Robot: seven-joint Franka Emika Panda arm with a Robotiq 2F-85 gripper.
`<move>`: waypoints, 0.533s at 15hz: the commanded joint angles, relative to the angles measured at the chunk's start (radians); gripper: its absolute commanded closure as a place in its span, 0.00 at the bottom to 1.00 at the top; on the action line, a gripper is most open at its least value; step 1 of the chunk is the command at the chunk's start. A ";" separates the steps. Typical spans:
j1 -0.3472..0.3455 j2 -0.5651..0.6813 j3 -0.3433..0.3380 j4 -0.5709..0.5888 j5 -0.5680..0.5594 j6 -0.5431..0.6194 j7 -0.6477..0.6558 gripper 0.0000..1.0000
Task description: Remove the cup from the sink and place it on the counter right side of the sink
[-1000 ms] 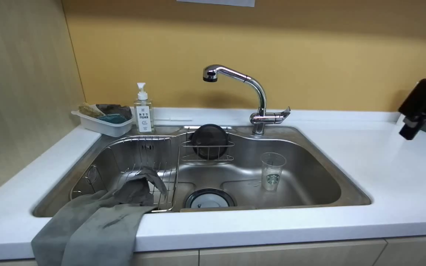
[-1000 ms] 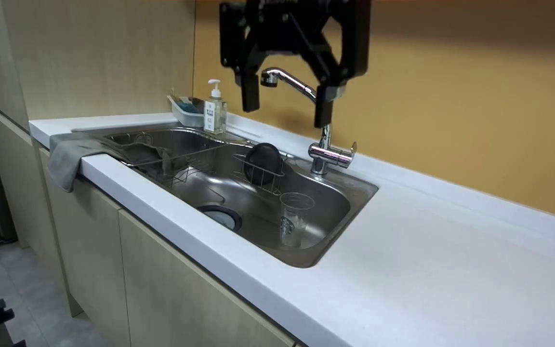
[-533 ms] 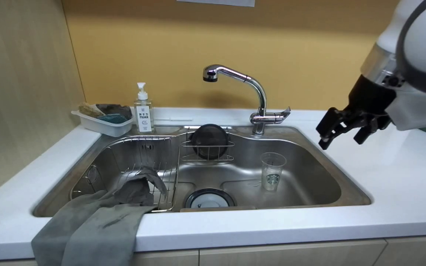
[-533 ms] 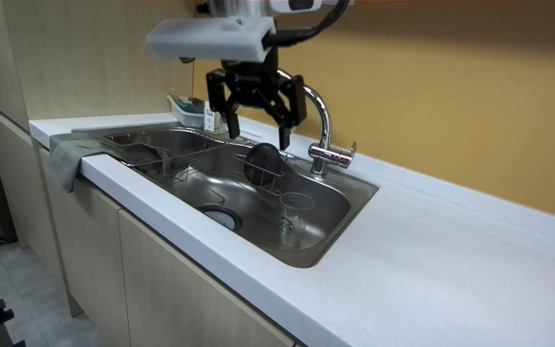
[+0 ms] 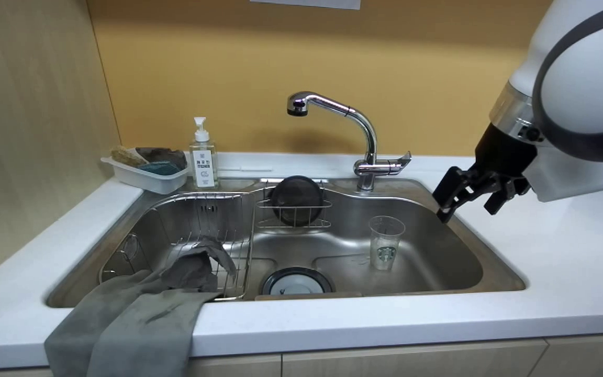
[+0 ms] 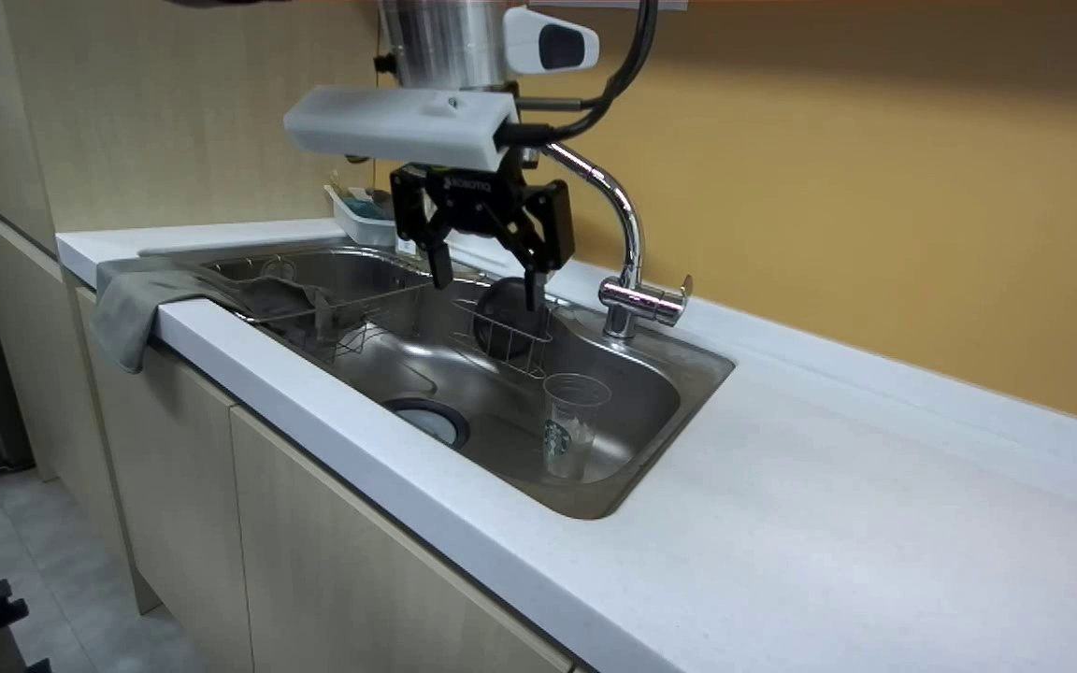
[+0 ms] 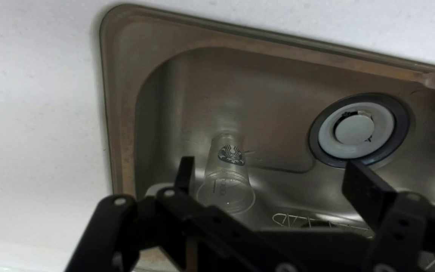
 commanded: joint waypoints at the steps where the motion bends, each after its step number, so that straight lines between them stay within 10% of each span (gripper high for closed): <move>1: 0.017 0.095 -0.001 0.070 0.000 -0.032 0.008 0.00; 8: 0.020 0.390 0.029 0.264 -0.196 0.001 0.157 0.00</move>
